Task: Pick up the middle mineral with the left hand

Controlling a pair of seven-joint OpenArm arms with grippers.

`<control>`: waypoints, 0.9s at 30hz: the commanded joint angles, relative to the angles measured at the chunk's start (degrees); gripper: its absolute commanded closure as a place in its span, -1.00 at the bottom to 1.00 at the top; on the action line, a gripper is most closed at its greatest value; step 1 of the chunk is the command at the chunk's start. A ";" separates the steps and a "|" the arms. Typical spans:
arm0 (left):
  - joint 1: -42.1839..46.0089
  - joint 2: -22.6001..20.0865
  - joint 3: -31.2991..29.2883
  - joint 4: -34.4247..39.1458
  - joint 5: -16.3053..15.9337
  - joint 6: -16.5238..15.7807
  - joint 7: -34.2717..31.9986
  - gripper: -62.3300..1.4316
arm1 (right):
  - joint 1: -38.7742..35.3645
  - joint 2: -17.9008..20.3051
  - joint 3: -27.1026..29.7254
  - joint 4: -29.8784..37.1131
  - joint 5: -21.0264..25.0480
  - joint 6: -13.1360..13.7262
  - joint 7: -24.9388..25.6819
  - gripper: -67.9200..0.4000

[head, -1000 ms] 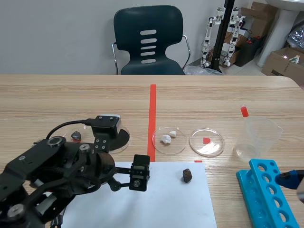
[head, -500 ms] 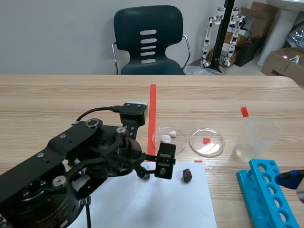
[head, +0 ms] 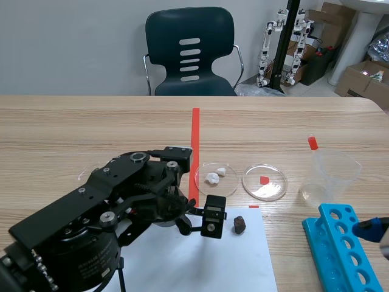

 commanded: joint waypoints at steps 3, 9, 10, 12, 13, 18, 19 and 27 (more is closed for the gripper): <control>-0.48 1.01 0.17 -0.15 0.44 0.15 0.72 -1.00 | 0.20 0.28 0.44 1.09 0.59 -0.35 0.81 -0.93; -0.48 1.49 0.26 -0.76 0.61 0.15 0.72 -1.00 | 0.20 0.28 0.44 1.09 0.59 -0.35 0.83 -0.93; -0.48 1.49 0.26 -0.76 0.61 0.15 0.72 -1.00 | 0.20 0.28 0.44 1.09 0.59 -0.35 0.83 -0.93; -0.48 1.49 0.26 -0.76 0.61 0.15 0.72 -1.00 | 0.20 0.28 0.44 1.09 0.59 -0.35 0.83 -0.93; -0.48 1.49 0.26 -0.76 0.61 0.15 0.72 -1.00 | 0.20 0.28 0.44 1.09 0.59 -0.35 0.83 -0.93; -0.48 1.49 0.26 -0.74 0.61 0.15 0.72 -0.72 | 0.20 0.28 0.44 1.09 0.59 -0.35 0.83 -0.93; -0.48 1.49 0.26 -0.74 0.61 0.15 0.68 -0.56 | 0.20 0.28 0.44 1.09 0.59 -0.35 0.83 -0.93; -0.48 1.46 0.26 -0.74 0.61 0.13 0.68 0.14 | 0.20 0.28 0.44 1.09 0.59 -0.35 0.83 -0.93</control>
